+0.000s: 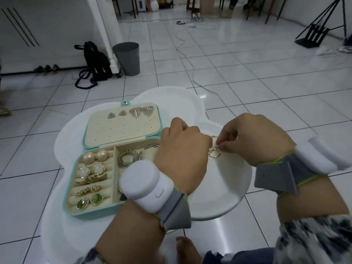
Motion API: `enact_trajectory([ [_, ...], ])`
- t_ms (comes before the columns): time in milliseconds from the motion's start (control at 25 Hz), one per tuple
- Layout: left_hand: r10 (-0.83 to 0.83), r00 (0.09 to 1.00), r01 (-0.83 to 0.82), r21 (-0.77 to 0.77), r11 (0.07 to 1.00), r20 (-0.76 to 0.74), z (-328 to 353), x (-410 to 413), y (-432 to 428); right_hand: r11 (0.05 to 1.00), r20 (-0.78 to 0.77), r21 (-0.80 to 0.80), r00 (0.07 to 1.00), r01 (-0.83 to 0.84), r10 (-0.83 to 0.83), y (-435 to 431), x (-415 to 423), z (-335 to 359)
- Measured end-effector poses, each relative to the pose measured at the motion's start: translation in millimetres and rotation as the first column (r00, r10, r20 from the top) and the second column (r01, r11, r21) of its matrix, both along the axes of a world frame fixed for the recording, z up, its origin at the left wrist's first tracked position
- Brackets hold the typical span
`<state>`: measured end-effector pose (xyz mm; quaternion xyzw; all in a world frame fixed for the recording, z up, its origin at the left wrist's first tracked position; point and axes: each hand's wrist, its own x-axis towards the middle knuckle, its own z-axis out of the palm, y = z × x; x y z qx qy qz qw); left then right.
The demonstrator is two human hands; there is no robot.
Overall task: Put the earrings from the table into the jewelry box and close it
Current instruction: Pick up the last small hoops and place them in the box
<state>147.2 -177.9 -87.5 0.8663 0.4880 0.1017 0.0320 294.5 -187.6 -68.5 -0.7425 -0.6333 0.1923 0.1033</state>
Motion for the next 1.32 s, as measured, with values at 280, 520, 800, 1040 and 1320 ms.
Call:
enact_trajectory([
  [280, 0.047, 0.998, -0.042, 0.097, 0.994, -0.05, -9, 6, 2, 0.999, 0.108, 0.018, 0.993, -0.044, 0.042, -3, -8, 0],
  [520, 0.023, 0.983, -0.005, 0.099, 0.995, -0.181, -10, 6, 0, 0.997, 0.008, 0.079, 1.0, -0.001, 0.0, -4, -16, 3],
  [800, 0.105, 0.976, -0.113, 0.029, 0.993, 0.193, 8, -2, 4, 0.942, -0.352, 0.279, 0.932, 0.187, -0.081, 0, -16, 2],
  [1040, 0.236, 0.67, -0.169, -0.165, 0.972, 0.703, 28, -35, 10, 0.895, -0.786, 0.307, 0.616, 0.323, 0.047, 2, -29, 11],
  [1320, 0.357, 0.358, -0.078, -0.353, 0.932, 0.863, 31, -54, 12, 0.934, -0.903, 0.236, 0.416, 0.267, 0.109, 7, -57, 14],
])
